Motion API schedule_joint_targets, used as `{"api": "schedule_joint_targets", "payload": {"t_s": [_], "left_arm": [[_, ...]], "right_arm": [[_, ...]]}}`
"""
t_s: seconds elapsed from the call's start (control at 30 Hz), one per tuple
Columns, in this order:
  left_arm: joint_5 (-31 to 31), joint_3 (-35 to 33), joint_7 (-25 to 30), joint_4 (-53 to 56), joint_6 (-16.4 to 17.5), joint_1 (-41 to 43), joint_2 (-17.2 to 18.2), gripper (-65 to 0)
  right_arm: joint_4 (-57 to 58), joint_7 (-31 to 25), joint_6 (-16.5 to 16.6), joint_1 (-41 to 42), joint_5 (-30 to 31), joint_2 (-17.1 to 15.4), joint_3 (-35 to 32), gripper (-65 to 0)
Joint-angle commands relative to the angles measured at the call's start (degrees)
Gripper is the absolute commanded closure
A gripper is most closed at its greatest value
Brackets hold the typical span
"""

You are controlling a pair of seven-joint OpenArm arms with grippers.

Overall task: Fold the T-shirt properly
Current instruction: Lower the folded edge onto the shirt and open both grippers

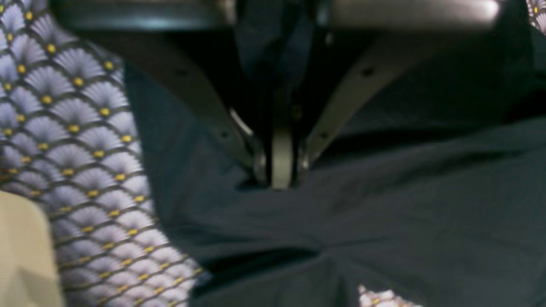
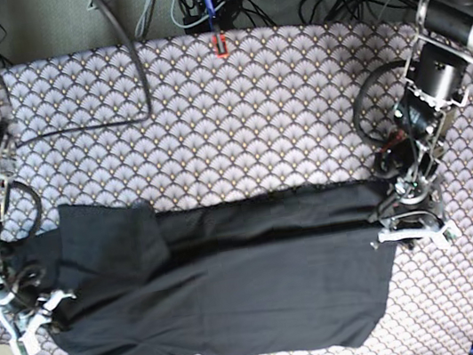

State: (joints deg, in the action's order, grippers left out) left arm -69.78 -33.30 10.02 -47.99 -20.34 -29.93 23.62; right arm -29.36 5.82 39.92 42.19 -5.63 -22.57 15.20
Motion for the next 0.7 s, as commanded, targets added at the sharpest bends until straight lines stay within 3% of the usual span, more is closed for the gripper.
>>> {"api": "schedule_joint_targets", "payload": {"t_s": [0.0, 0.4, 0.67], "left_arm": [[0.28, 0.46, 1.54, -0.76, 0.34, -2.90, 0.52, -14.2], [0.37, 0.20, 1.45, 1.79, 0.34, -7.47, -0.01, -14.2], [0.28, 0.02, 1.45, 1.09, 0.34, -5.89, -0.45, -14.2]], "right_arm": [[-1.01, -1.74, 0.08, 1.98, 0.84, -0.69, 0.14, 0.0], [-1.01, -1.74, 0.08, 1.98, 0.84, -0.51, -0.04, 0.0], [-1.01, -1.74, 0.08, 1.98, 0.75, -0.51, -0.04, 0.0]]}}
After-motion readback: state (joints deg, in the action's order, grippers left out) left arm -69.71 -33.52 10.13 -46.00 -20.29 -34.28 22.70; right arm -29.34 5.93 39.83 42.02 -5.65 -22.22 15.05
